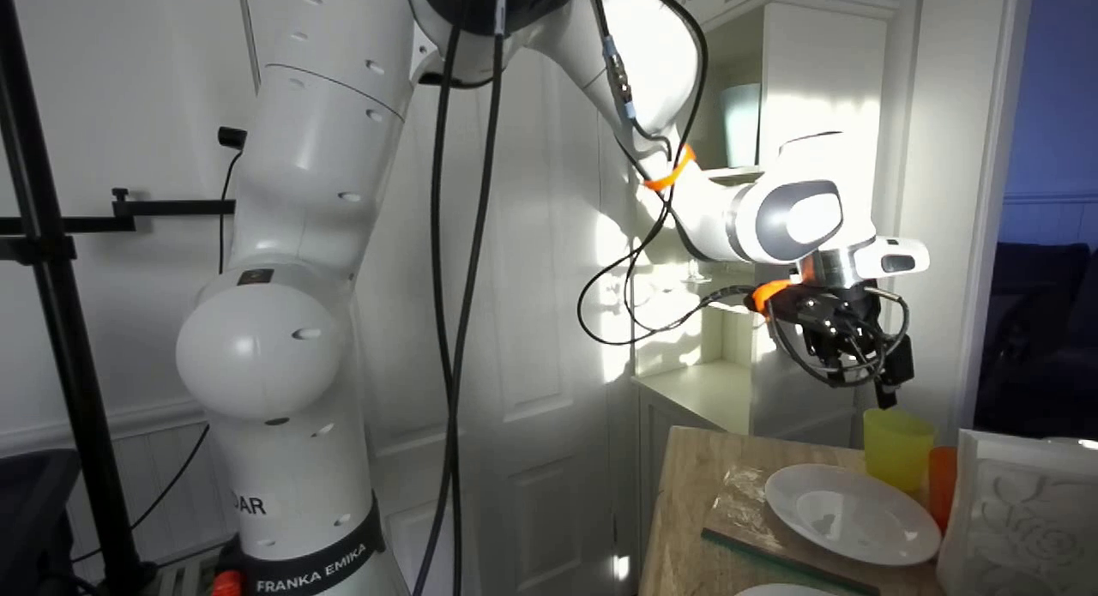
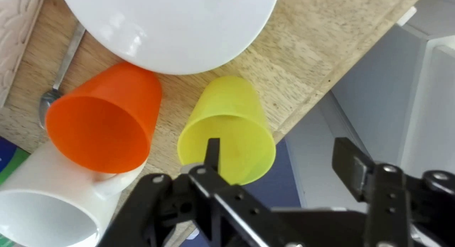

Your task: Remove the plastic cups from the second shelf from the top and put them on the table

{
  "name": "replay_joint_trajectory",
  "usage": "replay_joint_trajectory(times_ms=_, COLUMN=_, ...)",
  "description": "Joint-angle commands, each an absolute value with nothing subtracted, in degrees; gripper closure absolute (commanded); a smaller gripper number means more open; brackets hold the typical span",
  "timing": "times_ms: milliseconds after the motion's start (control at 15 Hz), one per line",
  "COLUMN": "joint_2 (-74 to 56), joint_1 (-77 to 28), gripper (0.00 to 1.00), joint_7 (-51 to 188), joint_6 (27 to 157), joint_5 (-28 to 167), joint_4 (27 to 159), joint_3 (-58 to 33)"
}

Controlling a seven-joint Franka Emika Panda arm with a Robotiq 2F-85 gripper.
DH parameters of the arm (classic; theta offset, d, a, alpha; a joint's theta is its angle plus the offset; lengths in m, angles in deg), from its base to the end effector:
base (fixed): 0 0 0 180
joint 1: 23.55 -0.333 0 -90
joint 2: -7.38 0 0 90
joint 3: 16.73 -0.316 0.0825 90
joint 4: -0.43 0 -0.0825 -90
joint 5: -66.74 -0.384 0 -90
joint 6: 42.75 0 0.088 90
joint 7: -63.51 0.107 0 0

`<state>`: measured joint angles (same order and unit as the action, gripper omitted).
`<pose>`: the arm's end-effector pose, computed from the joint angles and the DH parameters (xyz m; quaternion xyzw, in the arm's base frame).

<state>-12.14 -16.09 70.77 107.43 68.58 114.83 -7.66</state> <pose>0.6072 -0.1742 0.3207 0.9719 -0.1834 0.1398 0.0468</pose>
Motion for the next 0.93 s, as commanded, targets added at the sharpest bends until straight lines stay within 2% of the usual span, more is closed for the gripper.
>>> replay_joint_trajectory(times_ms=0, joint_2=-0.5, joint_1=-18.9, gripper=0.00, joint_7=81.1, joint_6=96.7, joint_5=69.3, joint_4=120.8, joint_3=-5.5)
replay_joint_trajectory(times_ms=400, joint_2=15.5, joint_1=-15.2, gripper=0.00, joint_7=92.4, joint_6=85.1, joint_5=69.6, joint_4=125.4, joint_3=-5.2)
replay_joint_trajectory(times_ms=667, joint_2=23.3, joint_1=-10.6, gripper=0.00, joint_7=93.8, joint_6=80.1, joint_5=71.9, joint_4=126.2, joint_3=-5.3)
replay_joint_trajectory(times_ms=867, joint_2=27.5, joint_1=-8.1, gripper=0.00, joint_7=89.0, joint_6=71.5, joint_5=73.4, joint_4=124.3, joint_3=-5.1)
